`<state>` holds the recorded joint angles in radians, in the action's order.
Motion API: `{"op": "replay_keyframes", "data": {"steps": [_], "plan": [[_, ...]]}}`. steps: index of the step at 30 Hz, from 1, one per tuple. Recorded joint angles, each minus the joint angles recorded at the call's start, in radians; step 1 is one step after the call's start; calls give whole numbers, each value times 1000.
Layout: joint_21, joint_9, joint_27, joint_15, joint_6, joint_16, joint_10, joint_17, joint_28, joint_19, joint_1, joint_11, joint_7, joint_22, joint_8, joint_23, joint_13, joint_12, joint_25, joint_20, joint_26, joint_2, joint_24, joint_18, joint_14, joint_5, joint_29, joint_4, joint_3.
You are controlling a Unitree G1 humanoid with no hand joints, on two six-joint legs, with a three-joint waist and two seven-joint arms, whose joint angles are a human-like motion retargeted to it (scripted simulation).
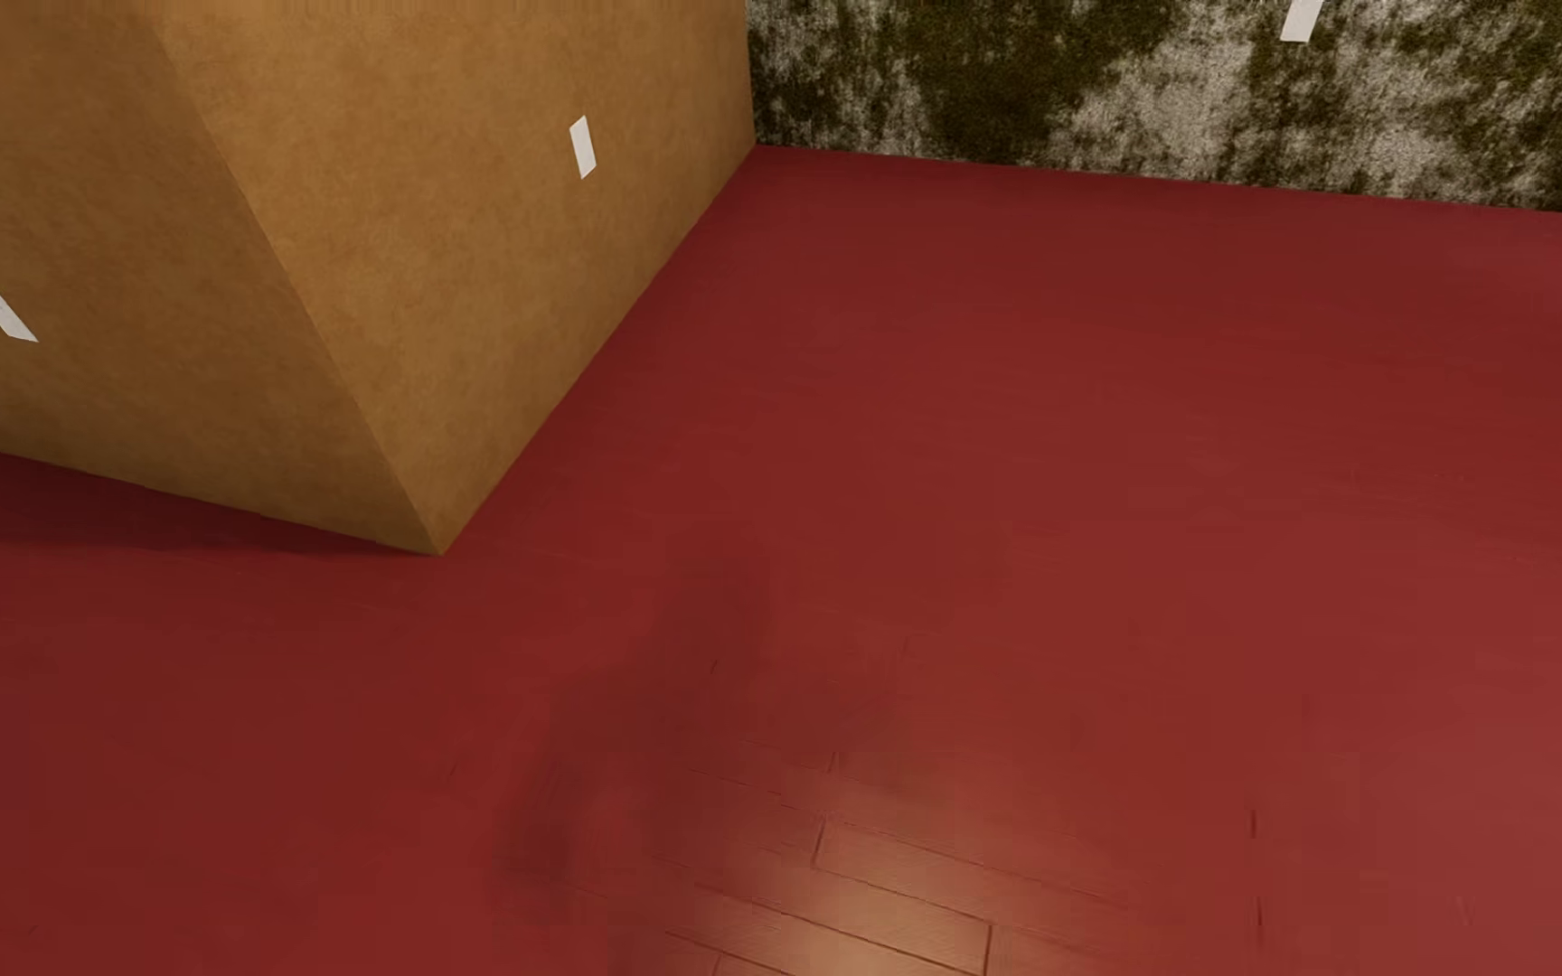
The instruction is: Circle the corner
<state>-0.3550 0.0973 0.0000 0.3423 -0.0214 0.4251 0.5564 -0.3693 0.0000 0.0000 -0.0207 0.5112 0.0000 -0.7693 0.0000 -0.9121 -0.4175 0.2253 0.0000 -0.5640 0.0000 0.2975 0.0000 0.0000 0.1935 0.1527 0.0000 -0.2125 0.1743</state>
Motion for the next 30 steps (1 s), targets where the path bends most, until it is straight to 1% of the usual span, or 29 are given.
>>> {"op": "replay_keyframes", "data": {"steps": [1, 2, 3, 4, 5, 6, 7, 8, 9, 11, 12, 13, 14, 15, 16, 17, 18, 19, 20, 21, 22, 23, 24, 25, 26, 27, 28, 29, 30], "plan": [[-7, -5, 0, 72, 6, 16, 18, 2, 0, 0, -49, 32, 0, 27, 0, -2, -26, -12, 0, 22, 0, 17, 0, 0, 70, 27, 0, 1, 20], [4, 9, 0, -51, 6, 27, 58, 2, 0, 0, -108, 122, 0, 50, 0, 2, -49, -18, 0, 30, 0, -10, 0, 0, 105, 37, 0, 1, 43], [-25, 9, 0, -205, -15, 21, 141, -1, 0, 0, -89, 158, 0, 55, 0, -20, -35, -24, 0, 46, 0, -29, 0, 0, 61, 11, 0, 19, 67], [-36, 15, 0, -312, -35, -16, 254, -2, 0, 0, -38, 197, 0, 32, 0, -44, -9, -36, 0, 86, 0, -60, 0, 0, -64, 15, 0, 37, 93], [-48, 35, 0, -367, -53, -28, 320, -24, 0, 0, 13, 202, 0, 41, 0, -56, 30, -55, 0, 36, 0, -102, 0, 0, -223, 39, 0, 50, 93], [-39, 37, 0, -408, -71, -51, 354, -37, 0, 0, 70, 180, 0, 23, 0, -69, 56, -68, 0, -4, 0, -142, 0, 0, -331, 48, 0, 76, 59], [2, 33, 0, -435, -75, -59, 375, -43, 0, 0, 144, 160, 0, 44, 0, -50, 67, -54, 0, -17, 0, -181, 0, 0, -362, 78, 0, 96, 25], [17, 30, 0, -467, -66, -64, 369, -44, 0, 0, 204, 144, 0, 45, 0, -25, 71, -34, 0, -51, 0, -239, 0, 0, -340, 109, 0, 109, -5], [9, 15, 0, -499, -57, -70, 359, -46, 0, 0, 290, 136, 0, 24, 0, 2, 77, -15, 0, -77, 0, -273, 0, 0, -313, 123, 0, 131, -22], [25, 14, 0, -563, -38, -74, 256, -43, 0, 0, 385, 116, 0, -38, 0, 73, 70, 38, 0, -116, 0, -376, 0, 0, -293, 134, 0, 187, -92], [23, 8, 0, -581, -28, -73, 186, -37, 0, 0, 435, 99, 0, -62, 0, 102, 77, 69, 0, -108, 0, -431, 0, 0, -278, 124, 0, 209, -120], [18, 1, 0, -606, -15, -63, 107, -33, 0, 0, 480, 77, 0, -83, 0, 126, 86, 96, 0, -122, 0, -483, 0, 0, -247, 112, 0, 215, -148], [19, -3, 0, -633, -12, -54, 51, -37, 0, 0, 522, 58, 0, -113, 0, 144, 97, 116, 0, -160, 0, -524, 0, 0, -179, 92, 0, 230, -180], [19, -7, 0, -657, -3, -44, 11, -40, 0, 0, 554, 47, 0, -141, 0, 165, 120, 143, 0, -165, 0, -564, 0, 0, -101, 73, 0, 240, -207], [-9, 0, 0, -681, 9, -34, 4, -47, 0, 0, 586, 55, 0, -172, 0, 180, 152, 163, 0, -195, 0, -585, 0, 0, -103, 71, 0, 260, -254], [-13, 8, 0, -686, 25, -30, 45, -57, 0, 0, 637, 71, 0, -190, 0, 199, 180, 190, 0, -184, 0, -605, 0, 0, -260, 82, 0, 272, -297], [-18, 25, 0, -651, 47, -24, 138, -61, 0, 0, 679, 75, 0, -227, 0, 197, 198, 196, 0, -219, 0, -647, 0, 0, -390, 97, 0, 265, -331], [6, 30, 0, -577, 69, -27, 200, -61, 0, 0, 698, 89, 0, -268, 0, 195, 194, 187, 0, -248, 0, -672, 0, 0, -423, 111, 0, 240, -347], [19, 18, 0, -471, 85, -27, 219, -59, 0, 0, 671, 160, 0, -283, 0, 180, 175, 187, 0, -277, 0, -648, 0, 0, -374, 134, 0, 206, -362], [7, -1, 0, -373, 89, -31, 233, -55, 0, 0, 635, 253, 0, -281, 0, 153, 160, 199, 0, -262, 0, -572, 0, 0, -306, 128, 0, 182, -347], [-3, -7, 0, -364, 94, -32, 232, -50, 0, 0, 587, 393, 0, -251, 0, 127, 154, 211, 0, -232, 0, -484, 0, 0, -240, 104, 0, 150, -291], [-17, 15, 0, -405, 107, -31, 207, -46, 0, 0, 500, 548, 0, -222, 0, 117, 144, 195, 0, -242, 0, -412, 0, 0, -191, 90, 0, 103, -226], [-29, 34, 0, -464, 110, -28, 150, -42, 0, 0, 392, 686, 0, -199, 0, 111, 120, 158, 0, -258, 0, -327, 0, 0, -160, 69, 0, 55, -166], [-46, 37, 0, -541, 106, -26, 90, -36, 0, 0, 287, 769, 0, -161, 0, 96, 91, 115, 0, -251, 0, -214, 0, 0, -112, 38, 0, 24, -120], [-77, 50, 0, -598, 103, -22, 23, -38, 0, 0, 168, 777, 0, -109, 0, 87, 66, 79, 0, -196, 0, -117, 0, 0, -49, 6, 0, 5, -70], [-113, 43, 0, -616, 102, -19, -25, -42, 0, 0, 85, 734, 0, -55, 0, 70, 44, 41, 0, -131, 0, 3, 0, 0, 7, -10, 0, -7, -18], [-124, 49, 0, -618, 92, -11, -63, -39, 0, 0, -23, 614, 0, 3, 0, 56, 12, 10, 0, -73, 0, 59, 0, 0, 64, -41, 0, 23, 40], [-144, 40, 0, -594, 93, -1, -95, -38, 0, 0, -97, 473, 0, 72, 0, 40, -12, -24, 0, 6, 0, 121, 0, 0, 119, -42, 0, 37, 92], [-153, 29, 0, -553, 94, 4, -122, -35, 0, 0, -173, 309, 0, 115, 0, 27, -37, -65, 0, 50, 0, 161, 0, 0, 170, -35, 0, 52, 131]]}}
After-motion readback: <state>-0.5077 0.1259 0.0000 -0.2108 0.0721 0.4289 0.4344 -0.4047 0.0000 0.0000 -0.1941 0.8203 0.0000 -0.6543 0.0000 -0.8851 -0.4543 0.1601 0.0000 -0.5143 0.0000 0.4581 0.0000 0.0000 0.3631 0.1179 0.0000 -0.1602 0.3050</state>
